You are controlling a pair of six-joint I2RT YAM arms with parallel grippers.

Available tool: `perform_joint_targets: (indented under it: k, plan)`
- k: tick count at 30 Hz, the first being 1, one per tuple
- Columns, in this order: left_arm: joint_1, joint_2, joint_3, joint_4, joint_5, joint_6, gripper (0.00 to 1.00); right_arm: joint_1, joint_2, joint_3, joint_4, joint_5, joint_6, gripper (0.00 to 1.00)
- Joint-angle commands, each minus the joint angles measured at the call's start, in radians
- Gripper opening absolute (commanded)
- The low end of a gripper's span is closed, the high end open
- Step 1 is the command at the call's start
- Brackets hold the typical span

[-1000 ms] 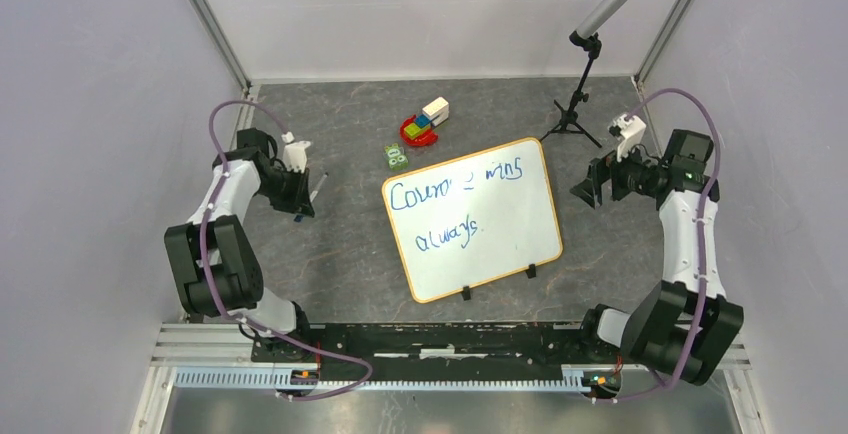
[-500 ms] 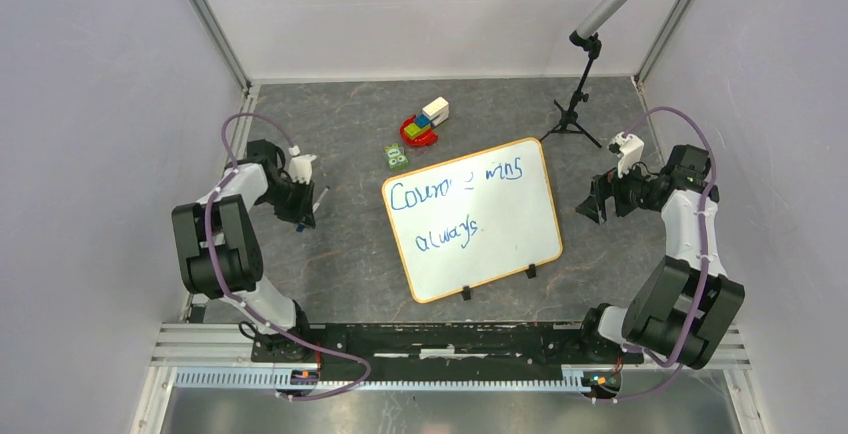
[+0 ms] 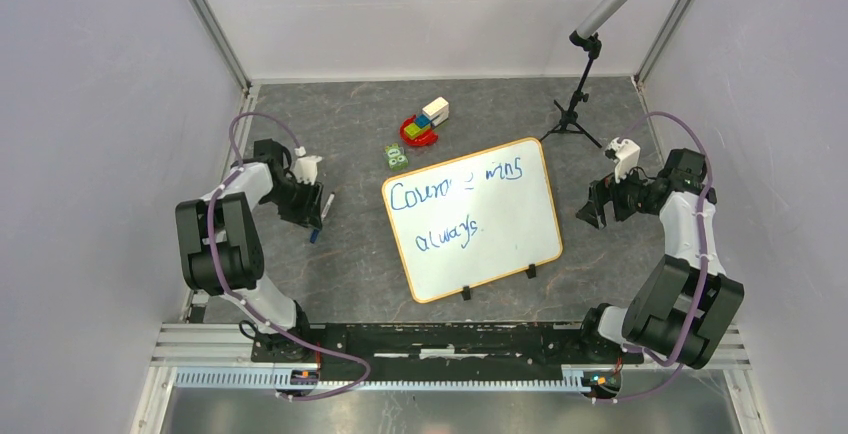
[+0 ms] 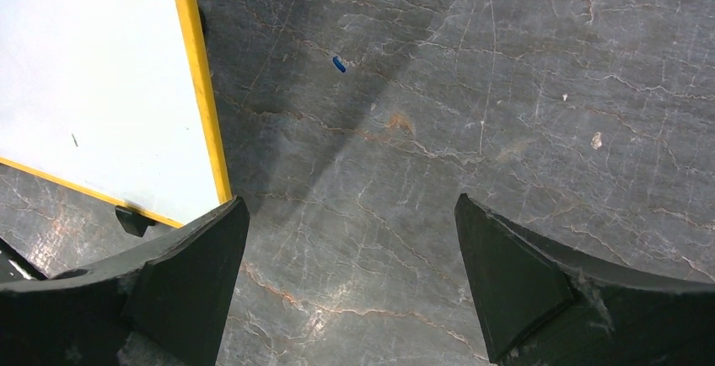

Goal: Write a sentence on the whiteboard
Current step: Put down the whiteboard marker at the center of the board, then reset both arms

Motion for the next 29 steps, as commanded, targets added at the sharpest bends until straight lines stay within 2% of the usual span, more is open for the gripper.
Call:
perform_joint_targets:
  k: [1,3,5,6,11,20,24,29]
  plan:
    - [-0.001,-0.069,0.044,-0.039,0.031,0.040,0.55,-0.004,-0.012,0.028,-0.001,0.018,-0.034,0.98]
    - [-0.001,-0.099,0.064,-0.058,0.028,0.041,0.75,-0.004,-0.008,0.050,-0.014,0.031,-0.044,0.98]
    - [0.001,-0.123,0.098,-0.102,0.038,0.043,0.88,-0.005,0.000,0.082,-0.026,0.047,-0.050,0.98]
    - [0.002,-0.131,0.123,-0.128,0.054,0.050,0.98,-0.007,0.004,0.103,-0.034,0.052,-0.052,0.98]
    - [0.068,-0.141,0.307,-0.217,0.152,0.023,1.00,-0.018,0.046,0.246,-0.058,0.068,-0.040,0.98]
    - [0.248,-0.051,0.613,-0.203,0.261,-0.107,1.00,-0.059,0.166,0.500,-0.004,0.112,0.029,0.98]
    - [0.253,-0.063,0.619,-0.150,0.208,-0.138,1.00,-0.080,0.213,0.551,0.034,0.113,0.066,0.98]
    - [0.253,-0.069,0.587,-0.130,0.155,-0.147,1.00,-0.081,0.238,0.532,0.053,0.112,0.074,0.98]
